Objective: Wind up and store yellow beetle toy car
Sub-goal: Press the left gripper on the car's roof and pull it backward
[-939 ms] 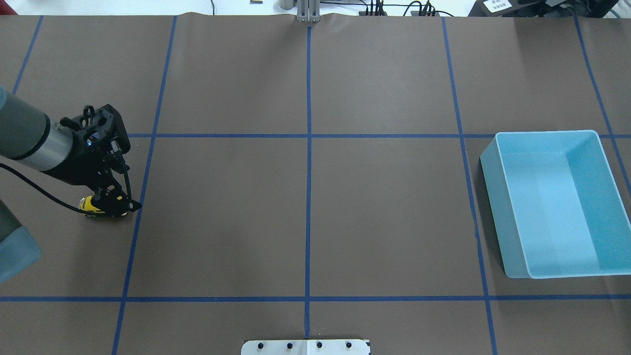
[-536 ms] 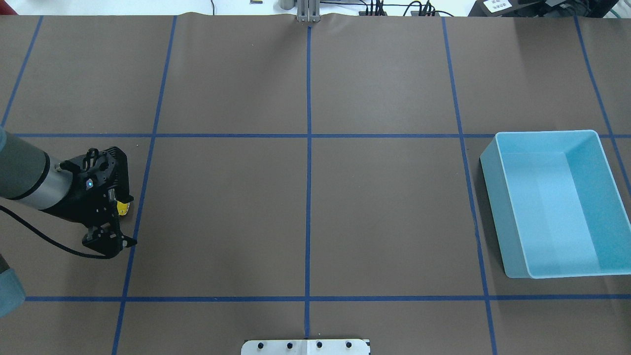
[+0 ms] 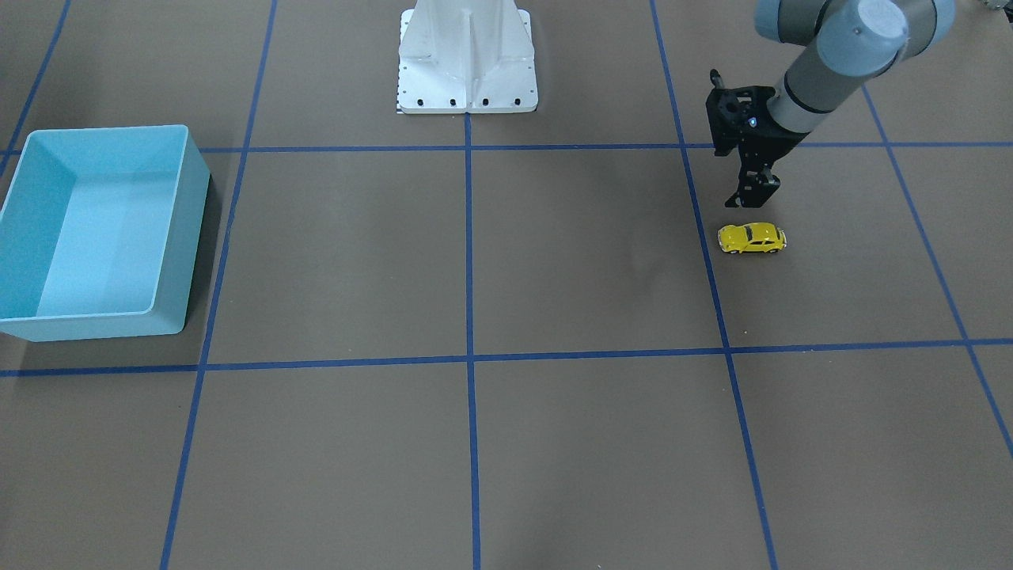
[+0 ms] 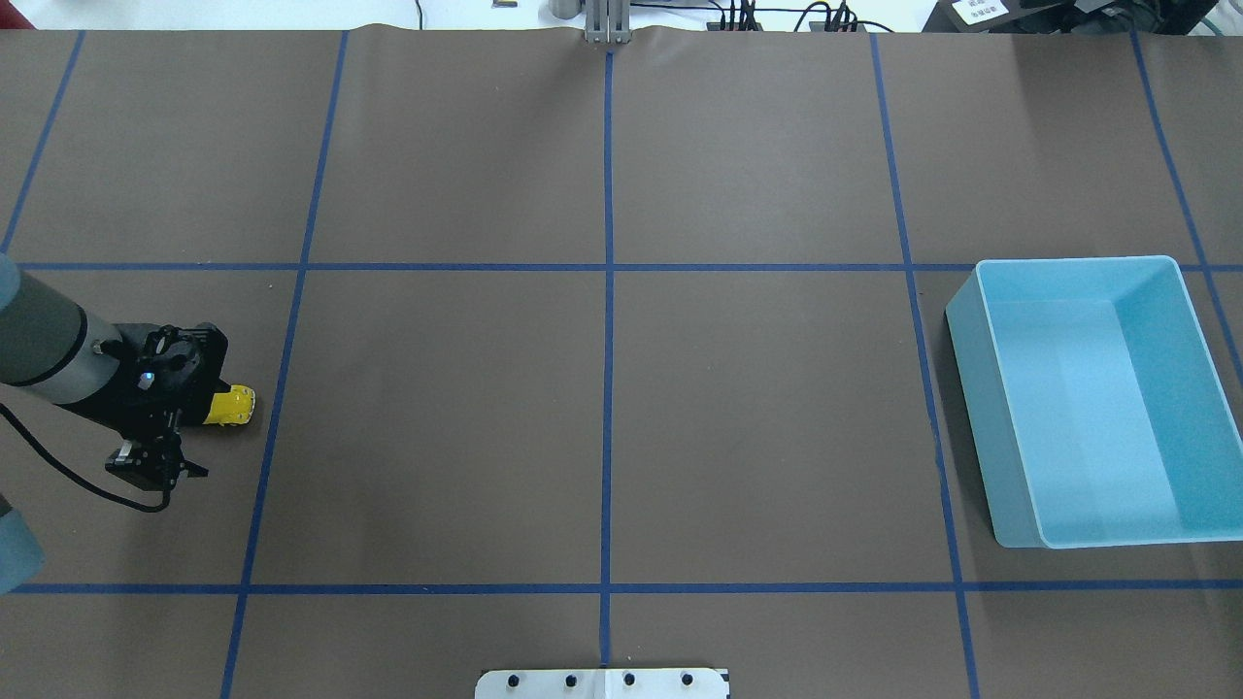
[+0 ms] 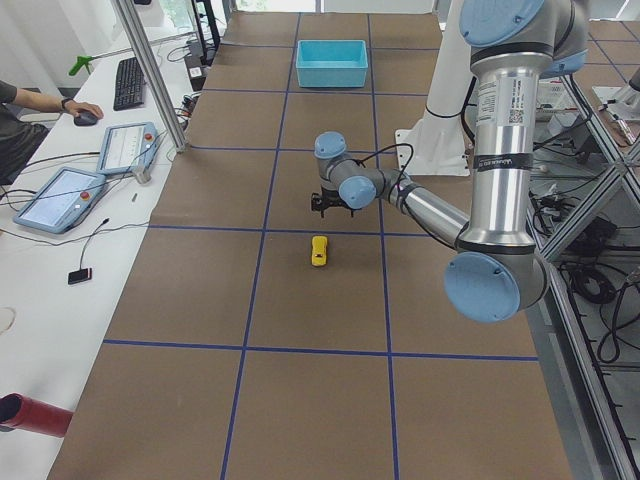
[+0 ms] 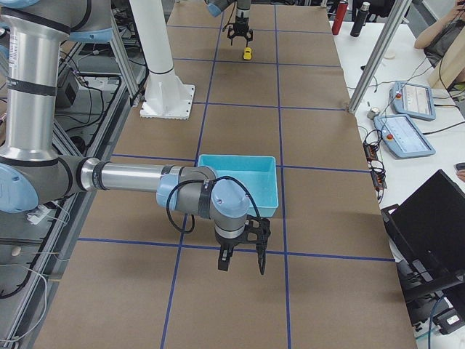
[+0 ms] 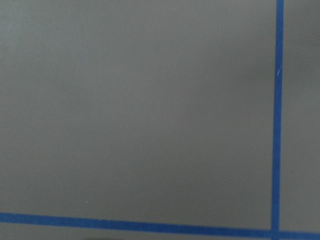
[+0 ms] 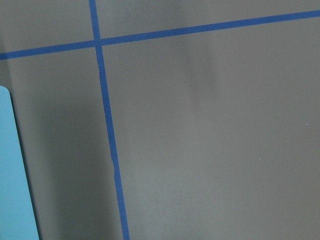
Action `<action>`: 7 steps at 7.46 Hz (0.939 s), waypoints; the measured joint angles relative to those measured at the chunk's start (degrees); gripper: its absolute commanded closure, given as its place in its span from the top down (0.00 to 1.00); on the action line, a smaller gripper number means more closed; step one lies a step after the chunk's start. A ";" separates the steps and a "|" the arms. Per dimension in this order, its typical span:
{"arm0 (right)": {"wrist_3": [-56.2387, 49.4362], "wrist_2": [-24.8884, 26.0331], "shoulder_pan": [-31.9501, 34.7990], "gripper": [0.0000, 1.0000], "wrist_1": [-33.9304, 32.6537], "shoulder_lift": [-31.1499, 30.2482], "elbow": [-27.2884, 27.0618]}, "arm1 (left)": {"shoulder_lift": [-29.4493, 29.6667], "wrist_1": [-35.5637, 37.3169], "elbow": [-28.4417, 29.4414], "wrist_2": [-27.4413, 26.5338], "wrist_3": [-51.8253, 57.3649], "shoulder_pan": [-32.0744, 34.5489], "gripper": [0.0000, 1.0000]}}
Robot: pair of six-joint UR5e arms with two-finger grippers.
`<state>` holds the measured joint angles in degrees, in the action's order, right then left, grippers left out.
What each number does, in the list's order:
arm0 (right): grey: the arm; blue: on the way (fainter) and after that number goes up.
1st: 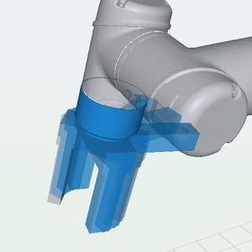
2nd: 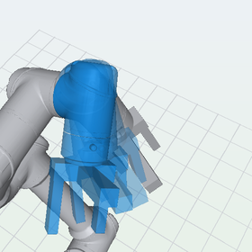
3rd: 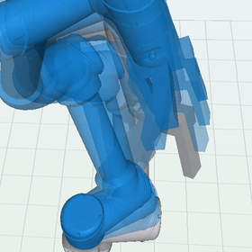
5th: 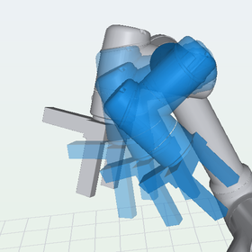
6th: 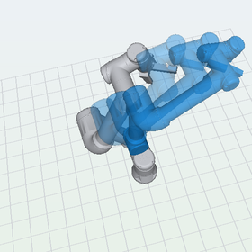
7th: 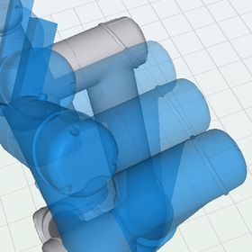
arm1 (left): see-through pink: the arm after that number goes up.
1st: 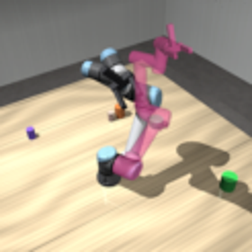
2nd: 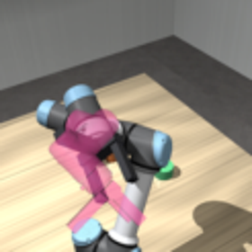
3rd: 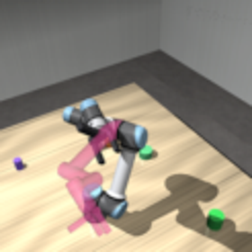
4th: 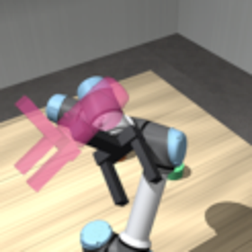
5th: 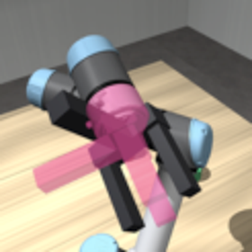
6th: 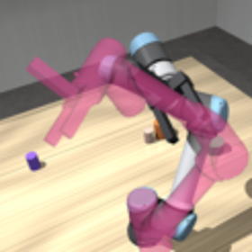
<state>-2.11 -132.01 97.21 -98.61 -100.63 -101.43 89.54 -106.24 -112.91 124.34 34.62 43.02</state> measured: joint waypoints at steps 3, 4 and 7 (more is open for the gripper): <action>0.00 0.00 0.00 1.00 0.00 0.00 0.00 | 0.37 -0.83 3.57 -3.04 4.24 1.22 1.00; 0.00 0.00 0.00 1.00 0.00 0.00 0.00 | 0.55 -2.00 4.88 -3.58 4.24 1.35 1.00; 0.00 0.00 0.00 1.00 0.00 0.02 0.00 | 0.77 -7.78 9.53 -4.46 3.94 2.11 1.00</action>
<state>-2.11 -132.01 97.21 -98.61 -100.61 -101.43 90.30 -114.02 -103.38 119.88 38.57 45.14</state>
